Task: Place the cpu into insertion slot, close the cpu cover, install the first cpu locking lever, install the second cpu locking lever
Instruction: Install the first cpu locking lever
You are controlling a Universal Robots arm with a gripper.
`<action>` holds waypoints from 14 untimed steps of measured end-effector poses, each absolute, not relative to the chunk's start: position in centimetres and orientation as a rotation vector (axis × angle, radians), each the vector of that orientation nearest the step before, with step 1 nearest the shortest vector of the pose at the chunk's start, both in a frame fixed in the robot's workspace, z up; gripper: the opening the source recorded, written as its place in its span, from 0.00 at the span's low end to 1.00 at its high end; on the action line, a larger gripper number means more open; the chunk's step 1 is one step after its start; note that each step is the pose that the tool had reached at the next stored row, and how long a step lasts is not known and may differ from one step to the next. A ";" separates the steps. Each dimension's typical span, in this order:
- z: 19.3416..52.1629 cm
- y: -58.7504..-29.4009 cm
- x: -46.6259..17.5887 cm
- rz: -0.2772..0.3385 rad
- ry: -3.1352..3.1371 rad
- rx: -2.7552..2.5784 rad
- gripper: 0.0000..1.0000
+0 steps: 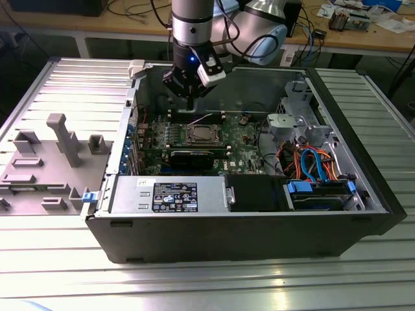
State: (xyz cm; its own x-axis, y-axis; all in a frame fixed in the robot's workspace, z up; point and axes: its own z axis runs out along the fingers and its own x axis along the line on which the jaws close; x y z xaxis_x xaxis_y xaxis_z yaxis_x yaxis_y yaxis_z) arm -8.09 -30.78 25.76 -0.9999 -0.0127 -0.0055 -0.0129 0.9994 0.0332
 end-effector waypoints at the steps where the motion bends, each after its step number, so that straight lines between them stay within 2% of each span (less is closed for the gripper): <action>1: 25.7 -30.8 -8.0 0.052 3.136 -0.014 0.11; 14: 24.1 -30.8 -6.7 0.071 3.135 0.023 0.11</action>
